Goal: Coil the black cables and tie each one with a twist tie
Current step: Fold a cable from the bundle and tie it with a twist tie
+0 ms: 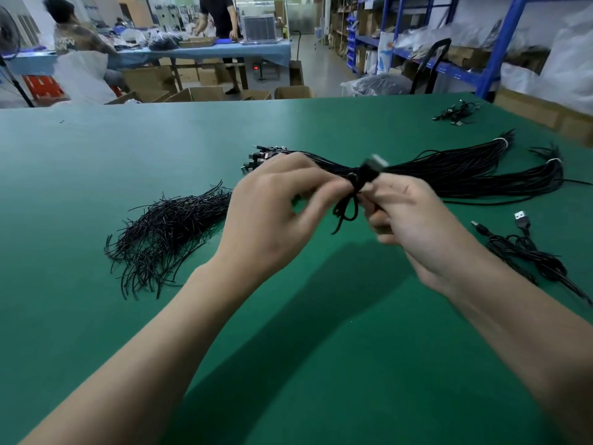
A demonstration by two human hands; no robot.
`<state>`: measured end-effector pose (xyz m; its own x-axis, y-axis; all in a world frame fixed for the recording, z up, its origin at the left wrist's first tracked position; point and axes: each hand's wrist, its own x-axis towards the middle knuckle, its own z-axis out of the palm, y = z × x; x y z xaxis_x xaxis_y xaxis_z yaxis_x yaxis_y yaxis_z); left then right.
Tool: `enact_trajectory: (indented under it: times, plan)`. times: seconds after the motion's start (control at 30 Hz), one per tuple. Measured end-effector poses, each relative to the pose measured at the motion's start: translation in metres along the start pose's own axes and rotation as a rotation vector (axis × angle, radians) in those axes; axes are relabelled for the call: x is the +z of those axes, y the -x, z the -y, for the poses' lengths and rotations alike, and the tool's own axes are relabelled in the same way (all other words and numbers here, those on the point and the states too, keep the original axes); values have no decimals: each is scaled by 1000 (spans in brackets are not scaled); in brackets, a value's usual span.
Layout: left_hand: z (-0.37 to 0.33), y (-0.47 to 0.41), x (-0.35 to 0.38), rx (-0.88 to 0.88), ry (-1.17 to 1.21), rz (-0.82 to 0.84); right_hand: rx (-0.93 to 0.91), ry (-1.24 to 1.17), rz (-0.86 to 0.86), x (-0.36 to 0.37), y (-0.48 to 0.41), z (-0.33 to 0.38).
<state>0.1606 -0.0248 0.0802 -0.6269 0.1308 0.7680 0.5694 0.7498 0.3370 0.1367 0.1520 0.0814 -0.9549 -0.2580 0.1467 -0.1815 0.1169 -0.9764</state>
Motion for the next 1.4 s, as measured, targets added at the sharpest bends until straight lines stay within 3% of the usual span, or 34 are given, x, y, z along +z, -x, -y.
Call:
enact_trajectory:
  times: [0.07,0.13,0.2,0.3,0.4,0.5,0.6,0.7,0.8,0.9,1.0,1.07,1.13,1.27,1.4]
  plan:
    - [-4,-2,0,-371,286,61,-237,260,-109,-1,-1,0]
    - [-6,-6,-2,-631,479,243,-435,459,-181,-2,1,0]
    - [-7,-6,-4,-702,598,405,-558,578,-214,-2,4,-1]
    - [-6,-4,-3,-685,656,400,-568,593,-202,1,5,-2]
    - [-9,-5,-2,-545,540,243,-347,390,-122,2,1,-3]
    - [-8,-4,-1,-202,158,108,13,-59,41,2,0,-1]
    - [-7,-1,-2,128,-119,-37,248,-378,189,0,0,3]
    - [-4,0,-3,432,-324,-171,347,-523,278,-5,2,6]
    - [1,-1,-5,558,-393,-189,316,-505,312,-4,5,4]
    - [3,0,-4,398,-249,-81,199,-301,173,-1,2,2]
    - [-1,0,-3,-119,76,0,-48,15,-6,-3,-1,3]
    - [-2,-2,-2,-493,327,170,-284,270,-92,-5,-1,2]
    - [-3,-3,0,-689,511,342,-438,478,-151,-3,2,2]
    - [-3,0,4,-734,673,398,-474,547,-168,0,4,1]
    - [-6,2,6,-709,712,308,-220,300,-71,0,0,-2]
